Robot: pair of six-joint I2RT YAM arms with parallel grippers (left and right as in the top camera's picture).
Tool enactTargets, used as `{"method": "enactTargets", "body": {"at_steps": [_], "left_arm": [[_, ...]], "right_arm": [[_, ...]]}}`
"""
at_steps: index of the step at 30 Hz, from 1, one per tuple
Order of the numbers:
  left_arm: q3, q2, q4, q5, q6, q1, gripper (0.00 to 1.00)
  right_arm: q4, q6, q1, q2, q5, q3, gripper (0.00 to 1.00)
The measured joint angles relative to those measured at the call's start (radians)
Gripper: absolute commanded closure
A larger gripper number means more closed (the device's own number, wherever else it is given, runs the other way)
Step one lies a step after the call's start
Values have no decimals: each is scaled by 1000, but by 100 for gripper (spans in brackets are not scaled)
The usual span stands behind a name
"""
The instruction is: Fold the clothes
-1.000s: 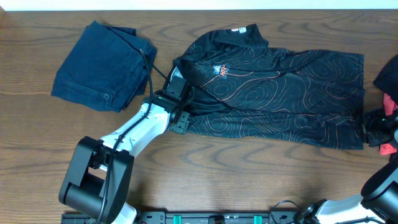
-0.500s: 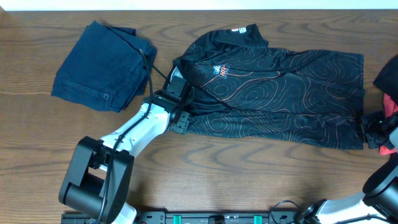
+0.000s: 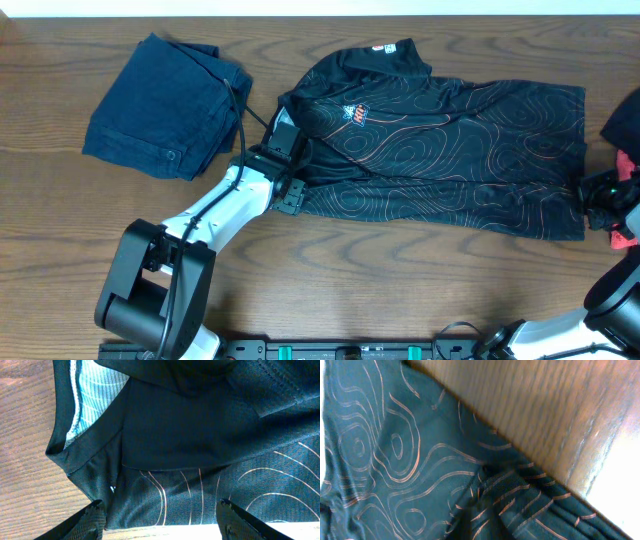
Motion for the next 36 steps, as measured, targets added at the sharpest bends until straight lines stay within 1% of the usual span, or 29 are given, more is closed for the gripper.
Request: {"method": "enactTargets", "body": {"at_steps": [1,3,5,6,7,9,10,14,18,24,25,31,36], "left_arm": [[0,0,0,0,0,0,28],[0,0,0,0,0,0,27],[0,0,-2,0,0,0,28],[0,0,-2,0,0,0,28],[0,0,-2,0,0,0,28],[0,0,-2,0,0,0,28],[0,0,-2,0,0,0,28],[0,0,-2,0,0,0,28],[0,0,-3,0,0,0,28],[0,0,-7,0,0,0,28],[0,0,-9,0,0,0,27],[0,0,-10,0,0,0,27],[0,0,-11,0,0,0,28]], "right_arm": [[-21,-2,0,0,4,1,53],[-71,-9,0,0,28,1,51],[-106,-13,0,0,67,1,52],[-112,-13,0,0,81,1,55],[-113,-14,0,0,100,2,62],[-113,-18,0,0,124,2,91],[-109,-22,0,0,130,2,98],[-66,-19,0,0,128,2,99],[-5,-11,0,0,47,3,99],[35,66,0,0,-62,3,99],[37,80,0,0,-71,3,98],[49,121,0,0,-93,5,99],[101,161,0,0,-103,5,99]]}}
